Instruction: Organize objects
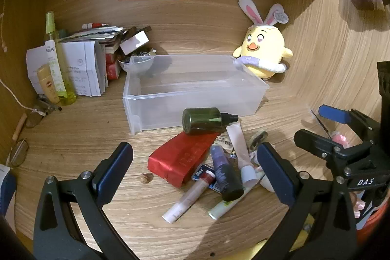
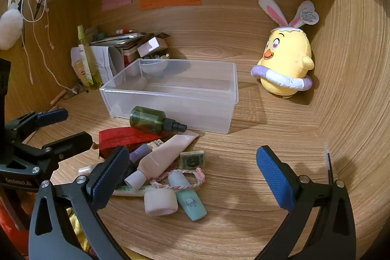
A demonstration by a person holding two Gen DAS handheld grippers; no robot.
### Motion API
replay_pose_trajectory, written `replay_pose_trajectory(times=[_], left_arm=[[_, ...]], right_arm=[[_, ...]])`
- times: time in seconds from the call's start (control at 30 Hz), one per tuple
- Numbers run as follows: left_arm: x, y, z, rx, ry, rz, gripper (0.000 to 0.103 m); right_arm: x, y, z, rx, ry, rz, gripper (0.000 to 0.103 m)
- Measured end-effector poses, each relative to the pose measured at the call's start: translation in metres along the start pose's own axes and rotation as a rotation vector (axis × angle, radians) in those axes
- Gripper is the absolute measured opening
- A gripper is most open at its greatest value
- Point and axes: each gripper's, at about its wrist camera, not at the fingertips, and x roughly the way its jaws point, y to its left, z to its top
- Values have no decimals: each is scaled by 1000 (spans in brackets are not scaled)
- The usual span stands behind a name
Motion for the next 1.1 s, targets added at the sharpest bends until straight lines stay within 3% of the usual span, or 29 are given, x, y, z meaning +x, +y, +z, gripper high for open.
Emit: replay_pose_trajectory(times=[0.17, 1.1], left_arm=[[-3, -3, -1, 25, -18, 29, 103], [-5, 5, -1, -1, -30, 21, 103]], right_arm=[[0, 1, 0, -4, 2, 6, 103], [-1, 8, 2, -11, 6, 25, 103]])
